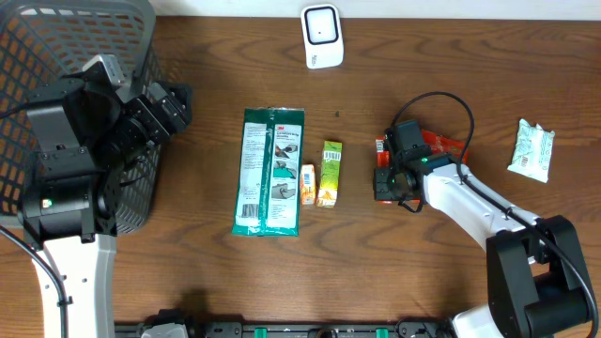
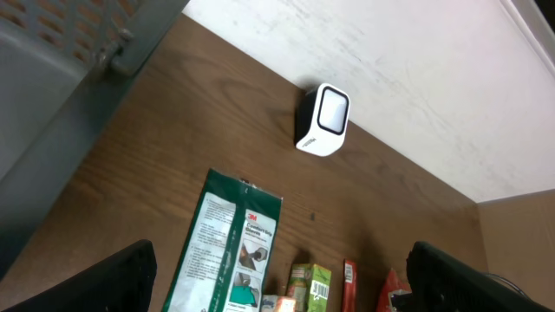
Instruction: Scan the item barcode
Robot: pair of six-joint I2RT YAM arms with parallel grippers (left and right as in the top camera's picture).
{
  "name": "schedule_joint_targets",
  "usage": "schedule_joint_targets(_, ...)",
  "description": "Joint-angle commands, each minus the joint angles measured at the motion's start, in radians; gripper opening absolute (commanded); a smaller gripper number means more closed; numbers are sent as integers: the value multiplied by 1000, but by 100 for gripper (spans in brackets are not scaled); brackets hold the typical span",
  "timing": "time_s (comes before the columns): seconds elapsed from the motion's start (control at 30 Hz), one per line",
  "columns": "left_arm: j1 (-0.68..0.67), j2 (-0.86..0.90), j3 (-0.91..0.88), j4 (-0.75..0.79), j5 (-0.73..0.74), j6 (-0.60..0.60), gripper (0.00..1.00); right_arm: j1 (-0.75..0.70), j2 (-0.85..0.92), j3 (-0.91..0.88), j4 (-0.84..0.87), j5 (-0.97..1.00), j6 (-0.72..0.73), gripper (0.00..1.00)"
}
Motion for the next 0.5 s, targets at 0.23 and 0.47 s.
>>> schedule_joint_targets(0.23,4,-1,13,2,-9,6,93,-13,45,-25,10,24,15,3)
schedule_joint_targets(0.47,4,-1,13,2,-9,6,93,-21,-14,58,-44,-23,2,12)
